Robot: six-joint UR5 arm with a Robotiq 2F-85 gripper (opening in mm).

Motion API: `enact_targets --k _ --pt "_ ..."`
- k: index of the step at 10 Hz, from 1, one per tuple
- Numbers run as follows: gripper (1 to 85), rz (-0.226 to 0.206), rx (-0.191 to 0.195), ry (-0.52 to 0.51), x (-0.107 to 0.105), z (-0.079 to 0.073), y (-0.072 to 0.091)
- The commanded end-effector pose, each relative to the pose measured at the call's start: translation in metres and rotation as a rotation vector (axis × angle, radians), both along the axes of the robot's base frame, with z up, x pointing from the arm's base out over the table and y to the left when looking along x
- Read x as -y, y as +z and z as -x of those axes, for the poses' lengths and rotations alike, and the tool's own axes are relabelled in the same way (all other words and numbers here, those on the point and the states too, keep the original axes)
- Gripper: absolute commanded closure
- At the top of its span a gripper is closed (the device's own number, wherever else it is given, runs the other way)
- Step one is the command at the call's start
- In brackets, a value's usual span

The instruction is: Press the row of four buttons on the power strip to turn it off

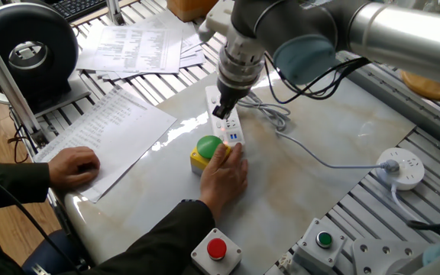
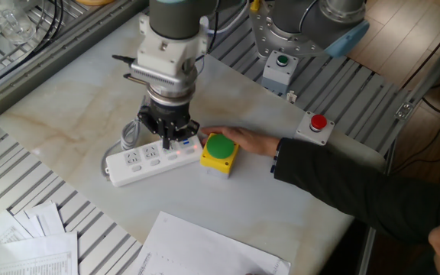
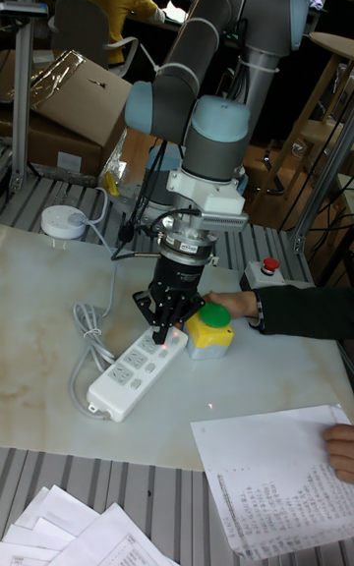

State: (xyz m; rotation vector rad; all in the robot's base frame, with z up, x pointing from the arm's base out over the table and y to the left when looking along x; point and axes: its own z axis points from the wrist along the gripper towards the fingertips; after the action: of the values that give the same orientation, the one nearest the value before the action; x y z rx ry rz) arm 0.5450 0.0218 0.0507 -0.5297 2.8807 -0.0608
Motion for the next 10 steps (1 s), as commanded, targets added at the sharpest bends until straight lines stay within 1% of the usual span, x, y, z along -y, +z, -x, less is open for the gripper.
enact_targets --k 1,2,4,6,10 --pt "84.7 -0.011 0.014 -0.021 -0.012 -0.007 -0.005" --pt "84.7 -0.011 0.012 -0.024 -0.016 -0.009 -0.006" --pt "84.7 -0.014 0.026 -0.026 -0.018 -0.011 -0.013" --pt "84.7 -0.010 0.032 -0.023 -0.017 -0.012 -0.016" --pt "84.7 -0.009 0.040 -0.014 -0.009 -0.007 -0.019"
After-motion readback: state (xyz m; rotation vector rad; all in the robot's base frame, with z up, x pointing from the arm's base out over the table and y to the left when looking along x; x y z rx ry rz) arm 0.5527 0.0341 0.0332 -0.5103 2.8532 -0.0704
